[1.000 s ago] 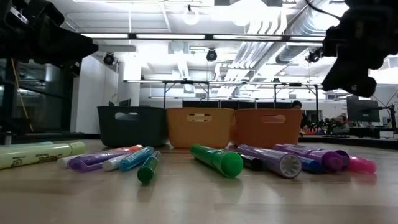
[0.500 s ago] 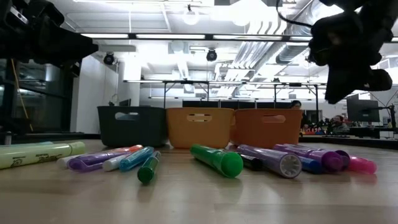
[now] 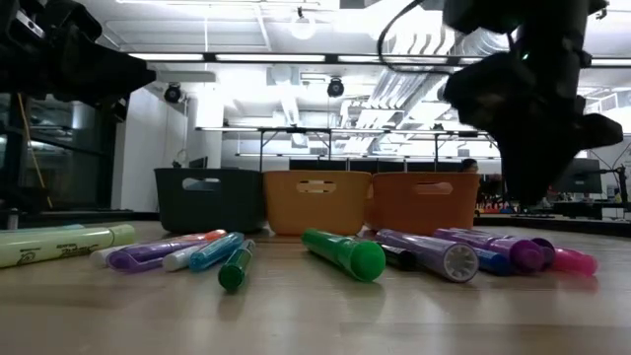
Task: Pick & Place Markers
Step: Put the yellow pen into the orange bin
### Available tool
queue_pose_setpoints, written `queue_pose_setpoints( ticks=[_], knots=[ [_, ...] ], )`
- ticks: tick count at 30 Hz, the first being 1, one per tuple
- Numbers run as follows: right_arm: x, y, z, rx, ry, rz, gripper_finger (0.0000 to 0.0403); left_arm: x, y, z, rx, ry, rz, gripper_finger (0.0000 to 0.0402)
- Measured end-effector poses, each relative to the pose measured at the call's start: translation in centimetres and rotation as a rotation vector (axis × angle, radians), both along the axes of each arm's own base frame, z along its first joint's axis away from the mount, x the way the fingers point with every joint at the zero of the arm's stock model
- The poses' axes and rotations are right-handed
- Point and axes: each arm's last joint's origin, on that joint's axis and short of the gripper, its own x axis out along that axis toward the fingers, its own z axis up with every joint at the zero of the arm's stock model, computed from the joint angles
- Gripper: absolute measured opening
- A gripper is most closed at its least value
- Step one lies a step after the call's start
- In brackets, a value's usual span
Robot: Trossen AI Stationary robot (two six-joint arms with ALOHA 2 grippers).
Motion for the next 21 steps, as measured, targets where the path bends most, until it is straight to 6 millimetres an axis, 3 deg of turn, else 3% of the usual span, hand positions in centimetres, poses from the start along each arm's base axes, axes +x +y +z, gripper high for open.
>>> queue_pose_setpoints(
  ticks=[10, 21],
  knots=[
    [2.5, 1.0, -1.0, 0.038, 0.038, -0.005, 0.0209, 0.0, 0.0, 0.0, 0.000, 0.000, 0.000, 0.0094],
    [3.9, 1.4, -2.6, 0.047, 0.104, 0.014, 0.0213, 0.0, 0.0, 0.0, 0.000, 0.000, 0.001, 0.0094]
  ],
)
